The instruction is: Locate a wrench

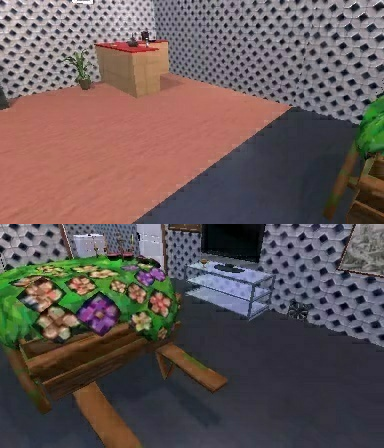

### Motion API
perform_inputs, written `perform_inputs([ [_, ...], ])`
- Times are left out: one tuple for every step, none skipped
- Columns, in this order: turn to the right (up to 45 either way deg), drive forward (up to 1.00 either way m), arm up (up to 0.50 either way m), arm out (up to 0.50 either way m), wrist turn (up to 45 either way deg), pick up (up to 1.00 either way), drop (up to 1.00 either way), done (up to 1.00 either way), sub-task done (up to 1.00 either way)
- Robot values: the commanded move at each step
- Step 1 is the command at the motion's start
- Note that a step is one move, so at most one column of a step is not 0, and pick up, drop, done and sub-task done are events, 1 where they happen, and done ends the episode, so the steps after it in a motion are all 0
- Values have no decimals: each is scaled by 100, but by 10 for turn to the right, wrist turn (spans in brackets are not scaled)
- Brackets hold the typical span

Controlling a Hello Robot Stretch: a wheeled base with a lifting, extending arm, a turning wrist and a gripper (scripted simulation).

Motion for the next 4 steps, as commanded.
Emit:
perform_inputs([
  [0, 100, 0, 0, 0, 0, 0, 0, 0],
  [0, 100, 0, 0, 0, 0, 0, 0, 0],
  [30, 0, 0, 0, 0, 0, 0, 0, 0],
  [0, 100, 0, 0, 0, 0, 0, 0, 0],
])
